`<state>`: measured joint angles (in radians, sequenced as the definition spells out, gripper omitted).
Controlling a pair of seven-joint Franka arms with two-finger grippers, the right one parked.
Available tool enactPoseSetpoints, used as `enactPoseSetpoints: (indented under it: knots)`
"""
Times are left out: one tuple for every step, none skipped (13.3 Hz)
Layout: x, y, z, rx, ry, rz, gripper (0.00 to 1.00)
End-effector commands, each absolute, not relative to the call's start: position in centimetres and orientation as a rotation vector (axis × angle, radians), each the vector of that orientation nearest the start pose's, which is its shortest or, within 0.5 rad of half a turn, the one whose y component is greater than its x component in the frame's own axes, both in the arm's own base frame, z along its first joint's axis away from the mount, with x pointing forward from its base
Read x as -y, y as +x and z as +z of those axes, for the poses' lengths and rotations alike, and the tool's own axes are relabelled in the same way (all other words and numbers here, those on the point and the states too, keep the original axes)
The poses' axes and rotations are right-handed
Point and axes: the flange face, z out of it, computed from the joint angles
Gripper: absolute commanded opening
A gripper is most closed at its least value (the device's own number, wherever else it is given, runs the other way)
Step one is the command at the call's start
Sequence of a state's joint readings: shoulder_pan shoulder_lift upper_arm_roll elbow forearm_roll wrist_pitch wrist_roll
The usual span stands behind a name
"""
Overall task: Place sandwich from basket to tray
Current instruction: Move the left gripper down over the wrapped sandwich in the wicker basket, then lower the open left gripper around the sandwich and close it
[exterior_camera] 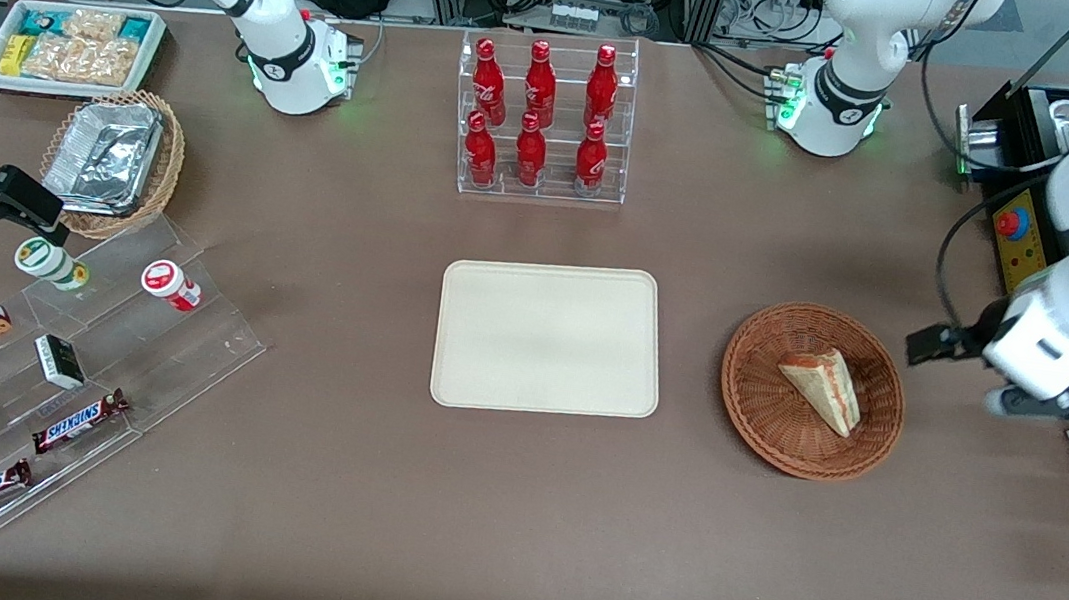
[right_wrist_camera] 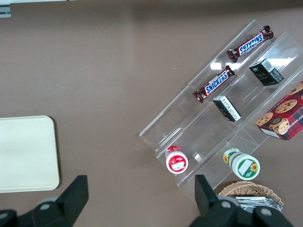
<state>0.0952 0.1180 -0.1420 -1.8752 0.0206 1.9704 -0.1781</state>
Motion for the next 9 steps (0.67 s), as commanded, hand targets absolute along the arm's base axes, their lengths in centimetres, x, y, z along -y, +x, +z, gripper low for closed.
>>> enactPoseSetpoints:
  knots:
    - [2.9, 56.6, 40.5, 0.38, -3.114, -0.003, 1.0]
    - [2.9, 56.0, 39.3, 0.464, -3.099, 0.023, 1.0]
    - [2.9, 55.4, 37.8, 0.52, -3.092, 0.043, 1.0]
    - [3.0, 55.3, 36.9, 0.604, -3.083, 0.023, 1.0]
    - [3.5, 55.1, 36.0, 0.678, -3.075, -0.003, 1.0]
    - [4.1, 55.1, 35.1, 0.715, -3.072, -0.019, 1.0]
    - [5.0, 55.0, 34.4, 0.753, -3.065, -0.017, 1.0]
    - [5.7, 54.8, 33.6, 0.817, -3.053, -0.025, 1.0]
    - [5.8, 54.6, 33.0, 0.874, -3.042, -0.037, 1.0]
